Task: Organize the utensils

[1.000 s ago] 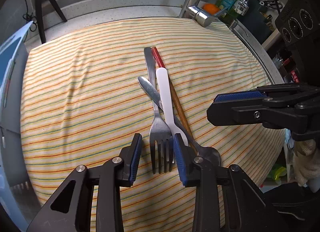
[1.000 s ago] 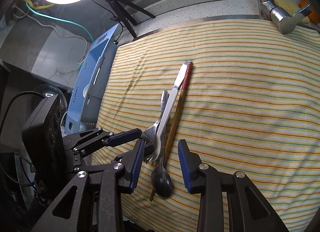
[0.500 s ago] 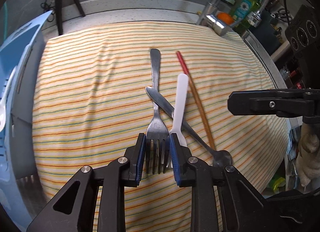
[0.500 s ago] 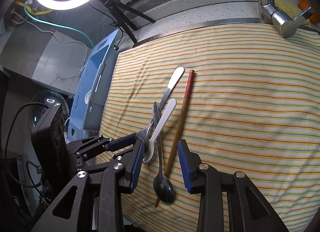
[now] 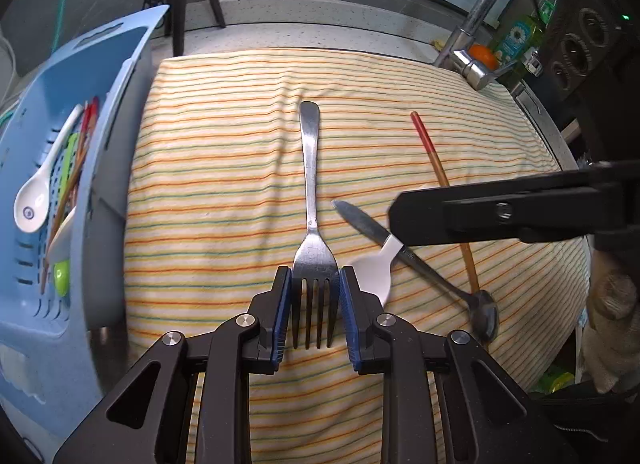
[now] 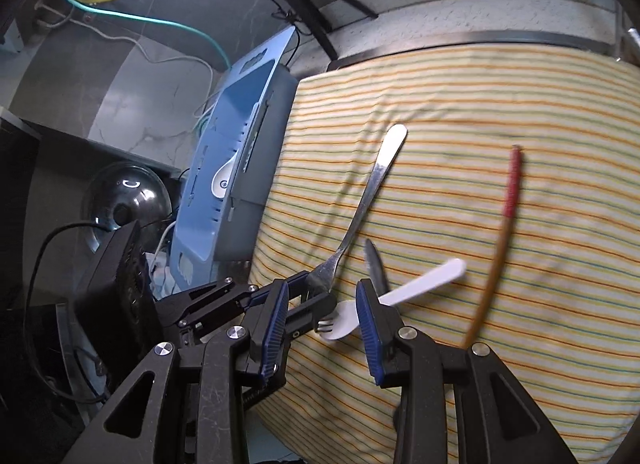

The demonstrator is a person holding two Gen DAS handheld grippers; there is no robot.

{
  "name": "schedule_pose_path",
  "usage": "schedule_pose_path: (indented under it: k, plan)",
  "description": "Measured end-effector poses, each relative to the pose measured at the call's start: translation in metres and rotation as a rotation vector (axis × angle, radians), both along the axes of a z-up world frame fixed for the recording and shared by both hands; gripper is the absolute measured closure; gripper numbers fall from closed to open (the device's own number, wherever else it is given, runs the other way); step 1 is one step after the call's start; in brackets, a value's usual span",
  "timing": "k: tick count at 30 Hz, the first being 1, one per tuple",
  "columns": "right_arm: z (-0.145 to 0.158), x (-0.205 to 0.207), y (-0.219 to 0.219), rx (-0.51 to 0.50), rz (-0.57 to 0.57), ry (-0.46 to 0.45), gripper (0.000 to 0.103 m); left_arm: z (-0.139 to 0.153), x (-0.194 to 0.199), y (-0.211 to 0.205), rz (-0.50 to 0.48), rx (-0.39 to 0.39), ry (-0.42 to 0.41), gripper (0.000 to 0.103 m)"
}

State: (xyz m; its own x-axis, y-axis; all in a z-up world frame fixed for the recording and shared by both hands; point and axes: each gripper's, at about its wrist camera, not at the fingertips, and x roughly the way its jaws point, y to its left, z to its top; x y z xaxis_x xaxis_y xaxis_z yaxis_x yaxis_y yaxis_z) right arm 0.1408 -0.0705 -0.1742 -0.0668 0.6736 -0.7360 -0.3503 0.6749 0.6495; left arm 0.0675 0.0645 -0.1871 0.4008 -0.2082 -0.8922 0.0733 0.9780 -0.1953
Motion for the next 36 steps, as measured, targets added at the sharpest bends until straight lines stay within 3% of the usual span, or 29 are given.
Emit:
schedule_pose_path:
  k: [12,15,21,26,36]
  plan:
    - [-0.025,0.013,0.029,-0.009,-0.027,0.095,0.071,-0.001,-0.01,0.013,0.02,-0.04,0.0,0.08]
    - [-0.032,0.016,0.03,-0.03,-0.044,0.102,0.071,0.006,-0.017,0.013,0.022,-0.036,-0.026,0.087]
    - [-0.041,0.023,0.021,-0.022,-0.081,0.144,0.071,0.018,-0.018,-0.006,-0.058,-0.043,-0.053,0.088]
    - [-0.035,0.027,0.021,-0.026,-0.08,0.128,0.071,0.018,-0.019,-0.019,-0.083,-0.032,-0.048,0.088]
    - [-0.033,0.039,0.024,-0.064,-0.075,0.106,0.071,0.011,-0.028,-0.018,-0.065,-0.115,-0.011,0.087]
